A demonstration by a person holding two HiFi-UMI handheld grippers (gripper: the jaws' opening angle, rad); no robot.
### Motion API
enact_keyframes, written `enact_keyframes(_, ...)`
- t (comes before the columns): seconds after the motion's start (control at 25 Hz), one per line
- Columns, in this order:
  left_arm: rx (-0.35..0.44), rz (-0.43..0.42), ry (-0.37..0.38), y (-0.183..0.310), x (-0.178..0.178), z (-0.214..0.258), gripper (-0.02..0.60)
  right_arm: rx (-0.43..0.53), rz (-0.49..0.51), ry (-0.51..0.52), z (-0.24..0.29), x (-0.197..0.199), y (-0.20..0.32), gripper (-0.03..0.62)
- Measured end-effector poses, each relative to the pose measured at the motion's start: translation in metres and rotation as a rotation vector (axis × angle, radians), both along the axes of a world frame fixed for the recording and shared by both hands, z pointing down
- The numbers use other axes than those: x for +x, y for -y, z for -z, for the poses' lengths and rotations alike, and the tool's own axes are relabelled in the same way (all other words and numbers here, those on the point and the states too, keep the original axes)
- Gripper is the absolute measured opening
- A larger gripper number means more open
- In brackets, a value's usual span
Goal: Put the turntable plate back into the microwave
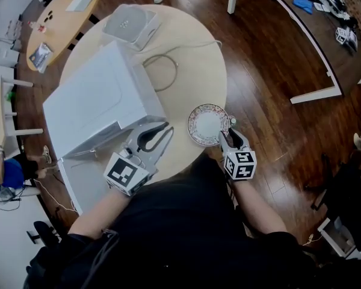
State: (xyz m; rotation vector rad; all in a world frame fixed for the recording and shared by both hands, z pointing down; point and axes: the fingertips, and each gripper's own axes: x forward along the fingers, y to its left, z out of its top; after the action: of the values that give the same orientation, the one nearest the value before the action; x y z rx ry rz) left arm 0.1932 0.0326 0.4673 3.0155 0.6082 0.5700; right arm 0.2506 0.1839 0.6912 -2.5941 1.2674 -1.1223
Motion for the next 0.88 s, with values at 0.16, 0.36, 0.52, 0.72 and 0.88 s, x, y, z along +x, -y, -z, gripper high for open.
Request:
enact_keyframes(0.16,-0.033,0.014,0.008,-0.003,-0.002,0.001,0.061,-0.016,0.001,0.009,-0.010,0.002,-0.002,0.166)
enact_keyframes(0.36,-0.025,0.018,0.026,-0.001,-0.003,-0.001,0.061,-0.035,-0.019,0.013,-0.020,0.008,-0.004,0.208)
enact_keyframes(0.52,-0.014,0.018,0.028,0.001,-0.002,-0.001,0.061,-0.043,-0.026,0.024,-0.027,0.011,-0.005,0.233)
enact_keyframes(0.72,-0.005,0.035,0.020,0.004,-0.002,0.002,0.058,-0.029,-0.043,0.054,-0.036,0.017,-0.005,0.247)
enact_keyframes(0.88,0.015,0.034,0.018,0.008,-0.003,0.003,0.058,-0.025,-0.040,0.068,-0.042,0.021,-0.002,0.272)
